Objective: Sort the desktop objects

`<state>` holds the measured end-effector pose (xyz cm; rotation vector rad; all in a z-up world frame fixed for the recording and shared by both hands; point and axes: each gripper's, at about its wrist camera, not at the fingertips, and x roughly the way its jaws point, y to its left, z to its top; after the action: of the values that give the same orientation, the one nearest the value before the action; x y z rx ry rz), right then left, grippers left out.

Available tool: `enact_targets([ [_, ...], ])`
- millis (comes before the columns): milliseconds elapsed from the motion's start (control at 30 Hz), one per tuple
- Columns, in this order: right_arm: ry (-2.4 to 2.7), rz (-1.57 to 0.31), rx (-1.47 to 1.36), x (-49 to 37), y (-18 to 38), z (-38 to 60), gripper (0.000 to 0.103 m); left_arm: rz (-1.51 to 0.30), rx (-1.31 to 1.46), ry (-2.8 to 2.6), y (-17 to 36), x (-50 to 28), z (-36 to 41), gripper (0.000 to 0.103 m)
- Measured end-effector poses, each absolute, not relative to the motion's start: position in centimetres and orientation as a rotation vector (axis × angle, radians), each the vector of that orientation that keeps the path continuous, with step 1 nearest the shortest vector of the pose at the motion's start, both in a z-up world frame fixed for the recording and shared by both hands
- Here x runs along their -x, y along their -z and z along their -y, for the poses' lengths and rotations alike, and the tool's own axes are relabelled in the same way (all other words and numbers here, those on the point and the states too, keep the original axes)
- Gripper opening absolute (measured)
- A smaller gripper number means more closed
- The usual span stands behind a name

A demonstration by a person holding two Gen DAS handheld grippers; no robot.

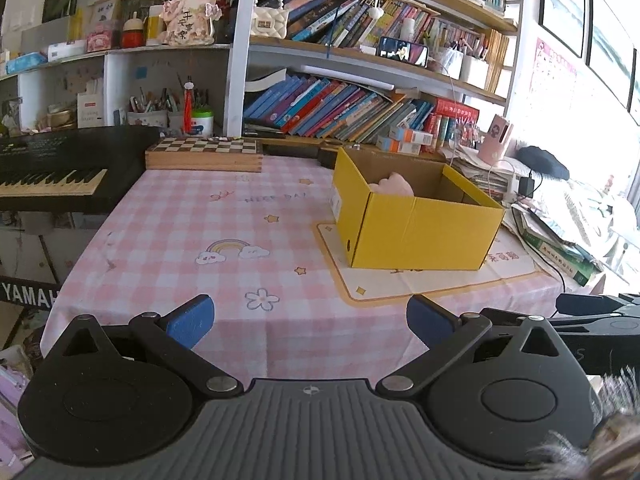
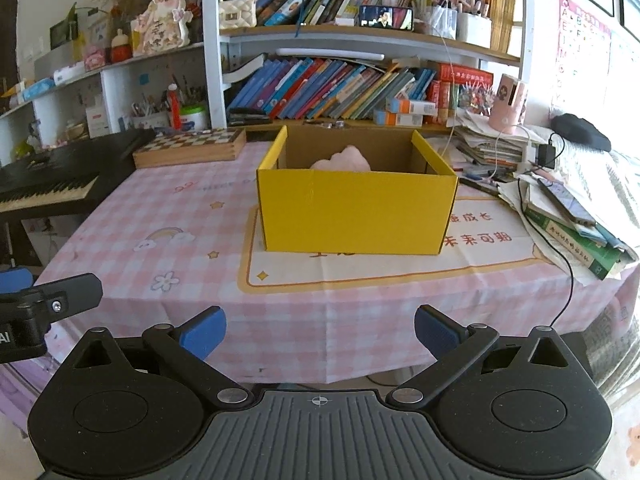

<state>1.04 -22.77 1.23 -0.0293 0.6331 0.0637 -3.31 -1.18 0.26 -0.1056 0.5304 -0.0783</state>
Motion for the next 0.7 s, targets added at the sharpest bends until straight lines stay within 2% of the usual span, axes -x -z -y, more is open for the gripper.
enact_targets([
  [700,-0.058,-0.652,0.022,-0.93,-0.94,22.86,0.102,-0.602,0.070,0.064,0.18,2.92,1.53,0.103],
])
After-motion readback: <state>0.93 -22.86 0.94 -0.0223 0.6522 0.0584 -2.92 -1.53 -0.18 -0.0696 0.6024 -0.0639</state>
